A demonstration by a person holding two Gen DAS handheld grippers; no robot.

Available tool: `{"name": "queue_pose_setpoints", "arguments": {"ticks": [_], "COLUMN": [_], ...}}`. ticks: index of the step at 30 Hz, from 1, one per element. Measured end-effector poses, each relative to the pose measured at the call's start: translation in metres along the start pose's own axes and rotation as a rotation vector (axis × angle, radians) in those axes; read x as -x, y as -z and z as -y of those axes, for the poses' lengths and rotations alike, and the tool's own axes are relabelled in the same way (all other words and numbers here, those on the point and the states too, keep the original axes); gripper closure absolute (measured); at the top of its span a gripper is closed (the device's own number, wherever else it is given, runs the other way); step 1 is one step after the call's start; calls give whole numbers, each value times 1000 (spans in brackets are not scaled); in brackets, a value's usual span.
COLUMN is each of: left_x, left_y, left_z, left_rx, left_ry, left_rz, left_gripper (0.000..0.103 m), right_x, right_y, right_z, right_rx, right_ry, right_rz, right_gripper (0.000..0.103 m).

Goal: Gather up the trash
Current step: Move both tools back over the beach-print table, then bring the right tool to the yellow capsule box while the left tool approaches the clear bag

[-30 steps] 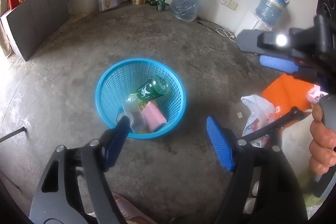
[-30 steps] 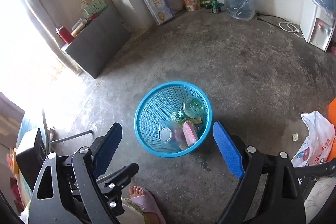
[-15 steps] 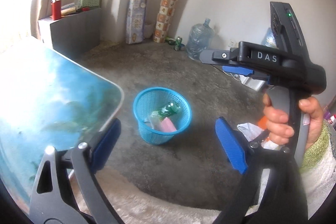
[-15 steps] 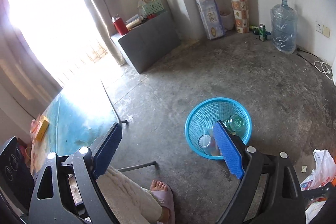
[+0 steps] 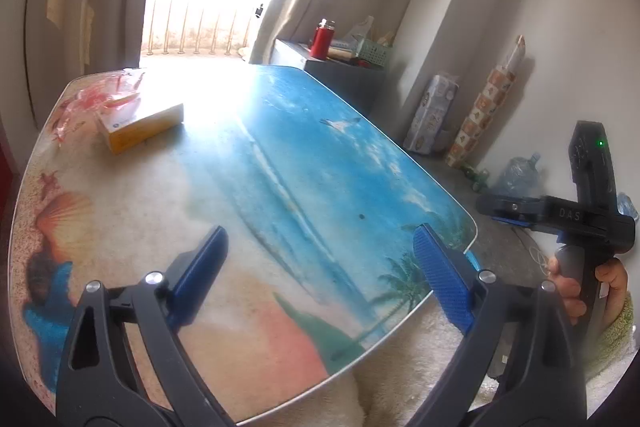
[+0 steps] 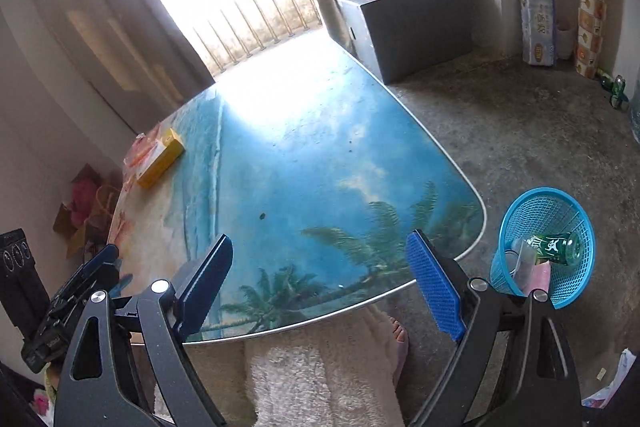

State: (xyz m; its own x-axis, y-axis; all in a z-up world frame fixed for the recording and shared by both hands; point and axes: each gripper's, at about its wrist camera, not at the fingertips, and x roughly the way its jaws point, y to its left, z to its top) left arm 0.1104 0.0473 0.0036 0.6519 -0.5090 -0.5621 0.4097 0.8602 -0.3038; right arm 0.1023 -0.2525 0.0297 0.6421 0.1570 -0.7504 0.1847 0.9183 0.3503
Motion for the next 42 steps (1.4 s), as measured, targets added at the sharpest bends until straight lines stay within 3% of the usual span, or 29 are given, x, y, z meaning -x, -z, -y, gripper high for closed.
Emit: {"name": "queue_pose_setpoints", "arguments": {"ticks": [12, 15, 22, 25, 33, 36, 42], "left_x": [15, 4, -41, -60, -92, -92, -83], "left_y": [-53, -67, -86, -88, -85, -84, -76], "left_z": [-113, -137, -170, -180, -187, -176, -137], "left_rx": [174, 204, 247, 257, 287, 254, 194], "left_ry": [-111, -117, -95, -100, -88, -104, -44], "left_rz": [166, 160, 62, 28, -31, -42, -79], "left_gripper": [13, 13, 22, 22, 29, 29, 29], "right_x": [-89, -123, -219, -253, -309, -307, -286], "right_y": [-76, -96, -140, -153, -147, -144, -134], "right_z": [-125, -149, -189, -198, -215, -210, -183], "right_rx": [127, 139, 109, 88, 71, 79, 68], "right_ry": [-258, -298, -344, -359, -436, -435, -412], "right_rz": [-159, -196, -287, -309, -427, -425, -451], "right_gripper": [17, 24, 44, 47, 52, 52, 52]}}
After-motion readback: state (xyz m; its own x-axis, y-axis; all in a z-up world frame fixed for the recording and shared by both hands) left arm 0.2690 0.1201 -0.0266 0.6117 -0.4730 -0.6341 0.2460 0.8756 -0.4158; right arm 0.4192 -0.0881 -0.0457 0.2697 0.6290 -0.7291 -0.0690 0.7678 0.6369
